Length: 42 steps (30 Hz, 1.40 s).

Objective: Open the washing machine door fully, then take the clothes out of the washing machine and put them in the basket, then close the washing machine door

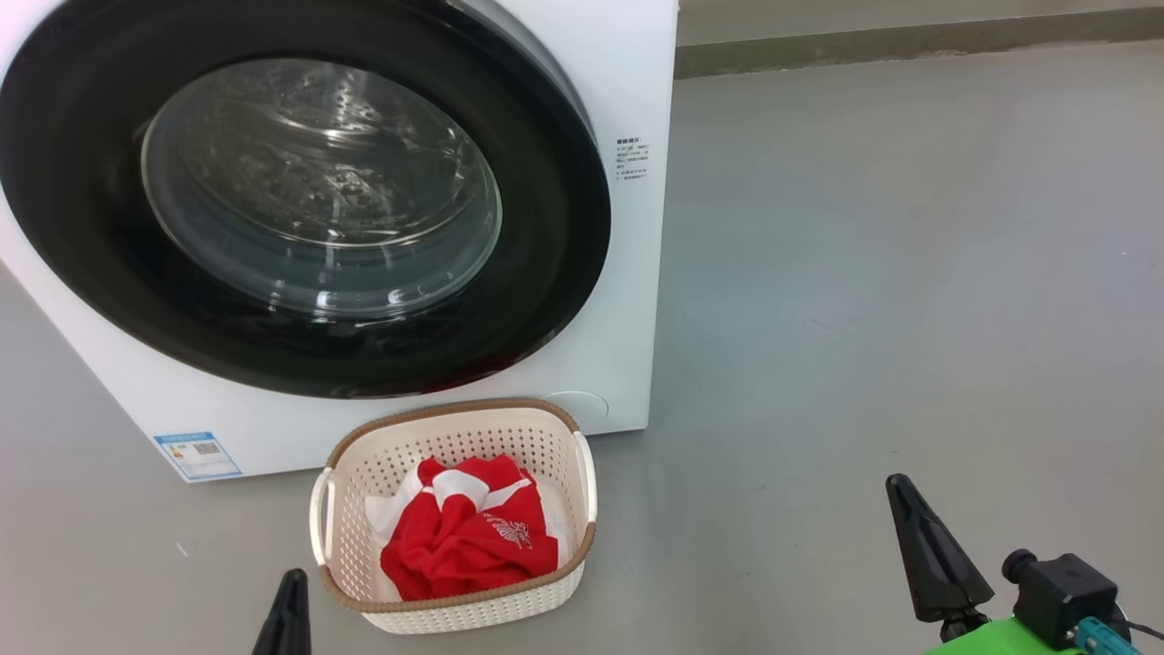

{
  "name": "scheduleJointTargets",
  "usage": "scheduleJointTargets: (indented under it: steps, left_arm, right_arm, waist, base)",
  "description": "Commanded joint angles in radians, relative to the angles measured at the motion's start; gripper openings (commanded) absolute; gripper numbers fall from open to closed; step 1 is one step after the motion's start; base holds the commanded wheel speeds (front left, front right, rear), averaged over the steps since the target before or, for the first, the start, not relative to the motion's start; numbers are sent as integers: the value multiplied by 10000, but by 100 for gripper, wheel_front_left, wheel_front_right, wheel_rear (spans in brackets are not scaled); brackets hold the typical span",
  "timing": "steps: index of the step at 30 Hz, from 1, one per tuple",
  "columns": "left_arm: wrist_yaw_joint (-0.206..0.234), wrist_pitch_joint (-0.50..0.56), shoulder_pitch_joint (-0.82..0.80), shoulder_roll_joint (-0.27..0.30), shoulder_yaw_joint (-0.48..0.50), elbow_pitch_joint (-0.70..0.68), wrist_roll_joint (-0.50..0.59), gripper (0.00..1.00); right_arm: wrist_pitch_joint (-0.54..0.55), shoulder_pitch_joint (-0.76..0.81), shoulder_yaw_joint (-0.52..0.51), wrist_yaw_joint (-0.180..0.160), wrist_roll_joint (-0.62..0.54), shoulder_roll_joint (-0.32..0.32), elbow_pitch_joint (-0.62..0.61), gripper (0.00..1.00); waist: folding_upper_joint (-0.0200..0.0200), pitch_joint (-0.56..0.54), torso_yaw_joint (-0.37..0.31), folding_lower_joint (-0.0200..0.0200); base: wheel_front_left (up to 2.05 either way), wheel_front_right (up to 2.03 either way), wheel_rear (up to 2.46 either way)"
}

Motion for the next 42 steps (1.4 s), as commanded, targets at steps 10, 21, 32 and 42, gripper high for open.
scheduleJointTargets:
  steps: [10, 21, 32, 42]
  left_arm:
    - [-281, 274, -451, 4, 273, 38, -1148, 0]
    - [-492, 560, -686, -63, 433, 280, -2258, 0]
    - [-700, 854, -906, -138, 605, 485, -3362, 0]
    - [-907, 1154, -1129, -218, 783, 701, -4461, 0]
  right_arm:
    - [246, -481, -20, -7, 1459, -193, -86, 0]
    - [514, -650, -63, -11, 2814, -261, 59, 0]
    - [797, -819, -125, -14, 4158, -315, 204, 0]
    - [1092, -989, -201, -18, 5489, -359, 350, 0]
  waist:
    - [0, 25, 36, -3]
    - [0, 51, 76, -3]
    - [0, 77, 116, -3]
    - [0, 104, 155, -3]
  base:
    - [0, 0, 0]
    - [0, 0, 0]
    - [0, 0, 0]
    - [0, 0, 0]
